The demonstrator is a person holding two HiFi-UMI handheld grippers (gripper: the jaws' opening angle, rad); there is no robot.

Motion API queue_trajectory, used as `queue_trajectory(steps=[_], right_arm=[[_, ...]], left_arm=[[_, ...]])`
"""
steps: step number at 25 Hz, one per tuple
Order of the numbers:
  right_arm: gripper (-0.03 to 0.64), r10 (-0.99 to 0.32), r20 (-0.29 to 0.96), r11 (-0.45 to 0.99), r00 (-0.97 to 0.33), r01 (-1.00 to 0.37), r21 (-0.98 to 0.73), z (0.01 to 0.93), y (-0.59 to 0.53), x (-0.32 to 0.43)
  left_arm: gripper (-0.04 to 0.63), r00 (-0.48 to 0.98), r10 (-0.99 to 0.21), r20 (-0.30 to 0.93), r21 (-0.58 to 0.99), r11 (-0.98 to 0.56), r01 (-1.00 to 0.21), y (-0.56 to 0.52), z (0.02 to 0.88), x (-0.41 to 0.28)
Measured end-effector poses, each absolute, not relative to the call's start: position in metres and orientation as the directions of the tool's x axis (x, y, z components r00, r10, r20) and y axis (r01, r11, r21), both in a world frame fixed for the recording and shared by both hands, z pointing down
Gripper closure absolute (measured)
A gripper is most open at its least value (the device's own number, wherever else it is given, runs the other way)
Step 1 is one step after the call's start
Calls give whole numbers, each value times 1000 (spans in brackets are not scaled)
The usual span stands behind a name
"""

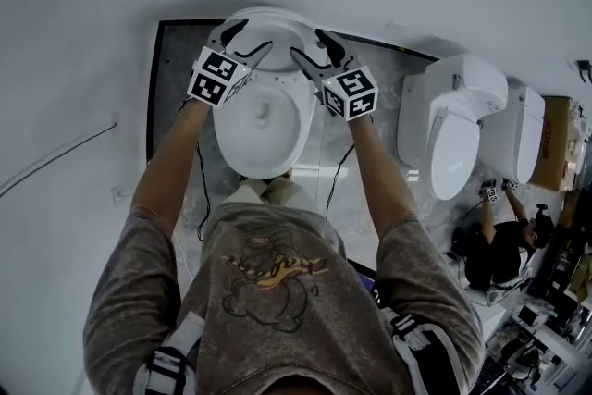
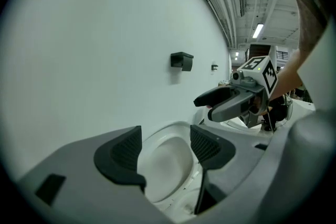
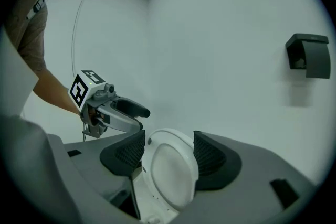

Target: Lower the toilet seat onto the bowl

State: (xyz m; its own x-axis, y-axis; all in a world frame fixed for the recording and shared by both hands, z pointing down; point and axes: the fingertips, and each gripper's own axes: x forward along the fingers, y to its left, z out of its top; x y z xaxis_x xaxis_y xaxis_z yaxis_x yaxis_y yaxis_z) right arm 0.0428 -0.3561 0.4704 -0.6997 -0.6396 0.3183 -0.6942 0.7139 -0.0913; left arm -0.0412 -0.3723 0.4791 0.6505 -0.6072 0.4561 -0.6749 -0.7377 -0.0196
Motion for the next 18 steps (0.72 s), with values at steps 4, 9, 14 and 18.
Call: queue_trajectory(steps=[4,9,14,18], right_arm=[[334,-616,370,728,-695,-682,-69,496,-380,39],[334,-602,417,733,-681,-679,-51,523,-396,36],[334,-601,426,727,-676,-684,-60,532,-404,35],[334,-601,430,723,-673,-687,-65,534,-403,31]], left_arm=[[311,638,-590,495,-61,-756,-652,-400,508,-38],[311,628,-568,532,-77,-771,-632,-419,529,-34],[311,631,-549,548,-81,-786,-613,-426,535,-27],[311,635,-538,554,-82,-794,-602,-423,540,-25]])
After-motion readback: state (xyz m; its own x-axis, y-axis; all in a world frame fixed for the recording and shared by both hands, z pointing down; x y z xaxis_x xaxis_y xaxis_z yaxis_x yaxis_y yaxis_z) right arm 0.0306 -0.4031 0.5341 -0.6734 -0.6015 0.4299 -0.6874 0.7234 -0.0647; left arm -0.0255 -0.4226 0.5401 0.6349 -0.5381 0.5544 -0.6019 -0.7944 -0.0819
